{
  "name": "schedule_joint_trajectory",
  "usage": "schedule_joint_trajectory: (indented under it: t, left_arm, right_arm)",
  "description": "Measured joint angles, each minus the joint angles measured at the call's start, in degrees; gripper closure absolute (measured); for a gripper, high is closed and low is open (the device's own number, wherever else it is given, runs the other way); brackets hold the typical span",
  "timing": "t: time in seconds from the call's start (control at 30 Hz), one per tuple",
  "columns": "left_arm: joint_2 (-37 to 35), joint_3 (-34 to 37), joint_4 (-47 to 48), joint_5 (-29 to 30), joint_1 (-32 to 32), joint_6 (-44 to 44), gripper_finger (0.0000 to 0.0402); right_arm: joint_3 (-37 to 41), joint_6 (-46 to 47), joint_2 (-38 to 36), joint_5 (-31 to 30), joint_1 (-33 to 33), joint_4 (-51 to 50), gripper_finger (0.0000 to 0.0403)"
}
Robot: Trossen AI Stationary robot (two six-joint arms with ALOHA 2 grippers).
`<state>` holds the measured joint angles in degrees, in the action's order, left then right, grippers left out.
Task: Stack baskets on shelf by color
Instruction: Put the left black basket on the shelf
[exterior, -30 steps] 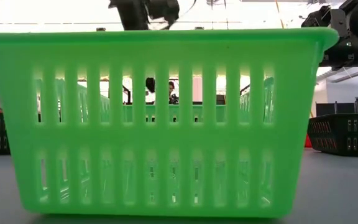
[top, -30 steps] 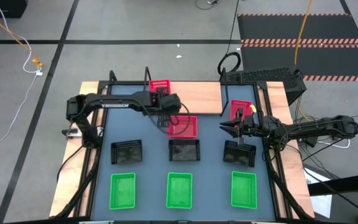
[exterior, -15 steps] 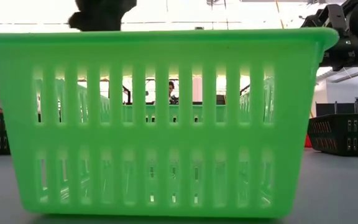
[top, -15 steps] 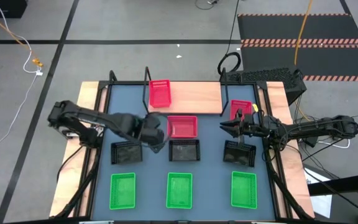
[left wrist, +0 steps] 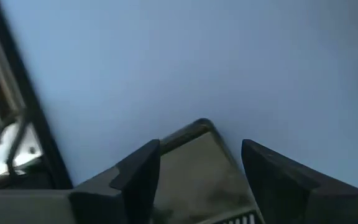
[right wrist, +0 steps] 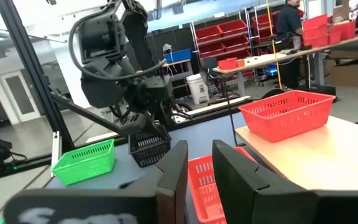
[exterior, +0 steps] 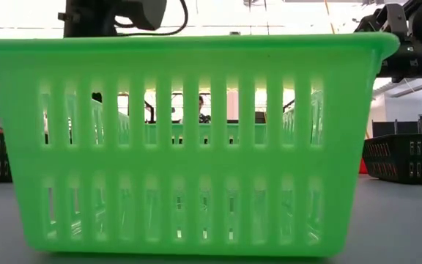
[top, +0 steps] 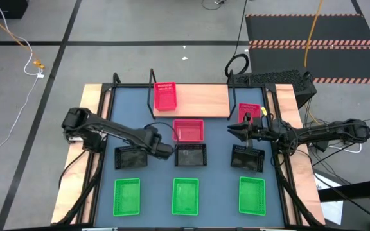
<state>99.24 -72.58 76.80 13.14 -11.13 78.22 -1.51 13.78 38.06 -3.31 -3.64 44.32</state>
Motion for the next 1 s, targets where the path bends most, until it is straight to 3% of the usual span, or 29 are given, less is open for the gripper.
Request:
schedule_joint_trajectory:
  t: [0.23, 0.4, 0.6, 0.9, 1.0]
  left_arm:
    - [0.0, 3.2, -9.4, -4.7, 0.3, -0.4, 0.0125]
    - [0.0, 5.8, -10.3, -8.0, -0.8, 3.5, 0.0134]
    - [0.0, 8.2, -11.7, -8.8, -2.1, 1.7, 0.0205]
    - [0.0, 9.9, -14.0, -12.3, 0.2, -3.5, 0.0381]
    - [-0.6, 8.3, -14.0, -14.6, 1.3, -5.9, 0.0388]
  right_arm:
    - [0.0, -1.0, 0.0, 0.0, 0.0, 0.0, 0.0332]
    - [0.0, -1.4, 0.0, 0.1, 0.0, -0.1, 0.0332]
    - [0.0, -1.4, 0.0, 0.2, 0.0, -0.4, 0.0332]
    - [0.0, -1.5, 0.0, 0.2, 0.0, -0.5, 0.0332]
    - [0.0, -2.0, 0.0, 0.2, 0.0, -1.1, 0.0332]
